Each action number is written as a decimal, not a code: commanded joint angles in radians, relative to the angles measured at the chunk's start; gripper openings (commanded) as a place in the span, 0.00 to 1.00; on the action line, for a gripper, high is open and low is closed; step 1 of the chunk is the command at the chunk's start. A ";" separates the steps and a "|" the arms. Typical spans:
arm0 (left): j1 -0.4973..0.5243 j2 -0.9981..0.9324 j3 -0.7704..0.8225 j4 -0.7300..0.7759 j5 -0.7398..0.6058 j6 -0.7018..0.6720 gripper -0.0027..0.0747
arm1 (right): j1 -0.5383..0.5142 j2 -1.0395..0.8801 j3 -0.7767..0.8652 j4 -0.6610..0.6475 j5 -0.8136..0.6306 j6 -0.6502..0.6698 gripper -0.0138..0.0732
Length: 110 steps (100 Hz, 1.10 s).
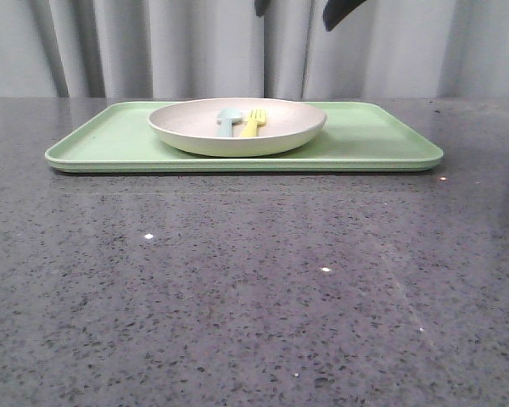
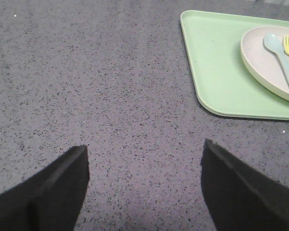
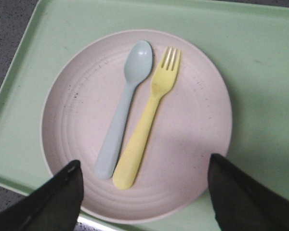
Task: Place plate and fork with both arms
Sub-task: 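Lower the right gripper over the yellow fork on the plate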
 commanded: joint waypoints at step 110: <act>0.001 0.004 -0.028 0.001 -0.070 -0.010 0.66 | 0.090 0.216 -0.192 -0.289 0.017 0.306 0.78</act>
